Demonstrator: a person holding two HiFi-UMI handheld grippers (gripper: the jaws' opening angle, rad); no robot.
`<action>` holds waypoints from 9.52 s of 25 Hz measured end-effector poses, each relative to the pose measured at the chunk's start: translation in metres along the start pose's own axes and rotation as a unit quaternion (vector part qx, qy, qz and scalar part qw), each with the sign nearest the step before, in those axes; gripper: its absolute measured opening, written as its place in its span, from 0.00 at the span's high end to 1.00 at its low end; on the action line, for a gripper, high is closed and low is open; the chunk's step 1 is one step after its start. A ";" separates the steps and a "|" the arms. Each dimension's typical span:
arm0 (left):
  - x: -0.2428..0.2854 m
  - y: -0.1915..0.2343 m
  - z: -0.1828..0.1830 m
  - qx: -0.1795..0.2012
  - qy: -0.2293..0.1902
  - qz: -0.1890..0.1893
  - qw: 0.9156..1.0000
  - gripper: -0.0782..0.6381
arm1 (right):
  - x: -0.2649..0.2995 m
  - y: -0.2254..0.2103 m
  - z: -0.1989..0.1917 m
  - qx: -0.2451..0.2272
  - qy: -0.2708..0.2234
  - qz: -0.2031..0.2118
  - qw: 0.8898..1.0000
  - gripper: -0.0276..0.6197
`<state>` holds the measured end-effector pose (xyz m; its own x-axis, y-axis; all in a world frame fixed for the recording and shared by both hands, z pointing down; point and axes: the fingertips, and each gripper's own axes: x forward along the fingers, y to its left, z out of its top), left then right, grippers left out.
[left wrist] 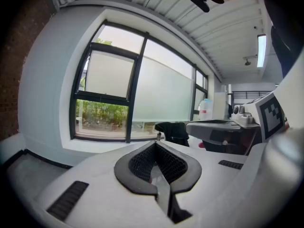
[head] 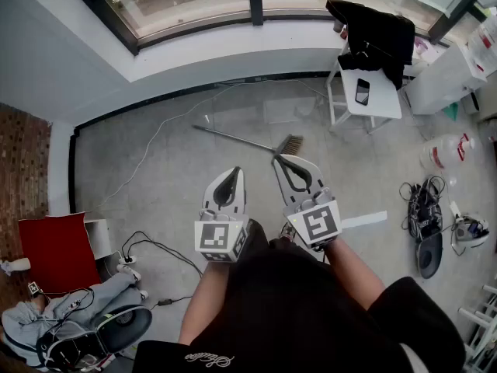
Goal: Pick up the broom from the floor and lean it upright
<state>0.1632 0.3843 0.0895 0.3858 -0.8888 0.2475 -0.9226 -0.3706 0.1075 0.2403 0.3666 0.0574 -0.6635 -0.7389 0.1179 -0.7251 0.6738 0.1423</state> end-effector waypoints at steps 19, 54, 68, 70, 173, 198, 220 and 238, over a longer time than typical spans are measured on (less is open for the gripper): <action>0.011 0.139 -0.014 -0.011 0.023 -0.023 0.999 0.89 | 0.108 0.029 -0.017 0.008 0.065 -0.047 0.997 0.95; 0.215 0.299 -0.077 -0.038 0.157 0.040 0.986 0.89 | 0.346 -0.056 -0.168 0.049 0.200 0.086 0.975 0.95; 0.282 0.369 -0.195 -0.038 0.179 0.051 0.982 0.89 | 0.432 -0.028 -0.292 0.032 0.250 0.133 0.959 0.95; 0.290 0.379 -0.212 -0.035 0.176 0.065 0.982 0.89 | 0.440 -0.024 -0.313 0.029 0.262 0.145 0.954 0.95; 0.354 0.504 -0.539 -0.080 0.364 0.002 0.928 0.89 | 0.568 0.074 -0.787 -0.077 0.519 0.240 0.817 0.85; 0.369 0.472 -0.433 -0.029 0.358 -0.011 0.933 0.89 | 0.574 -0.010 -0.648 -0.041 0.465 0.177 0.866 0.85; 0.382 0.428 -0.374 -0.003 0.312 -0.032 0.950 0.89 | 0.585 -0.072 -0.556 0.008 0.392 0.082 0.916 0.85; 0.386 0.418 -0.363 0.015 0.310 -0.039 0.950 0.89 | 0.606 -0.125 -0.509 0.054 0.314 -0.010 0.948 0.85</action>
<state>-0.0723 -0.0160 0.5794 0.3727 -0.5314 0.7607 -0.8870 -0.4448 0.1238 0.0230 -0.1701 0.6108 -0.4330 -0.5885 0.6827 -0.7733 0.6317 0.0540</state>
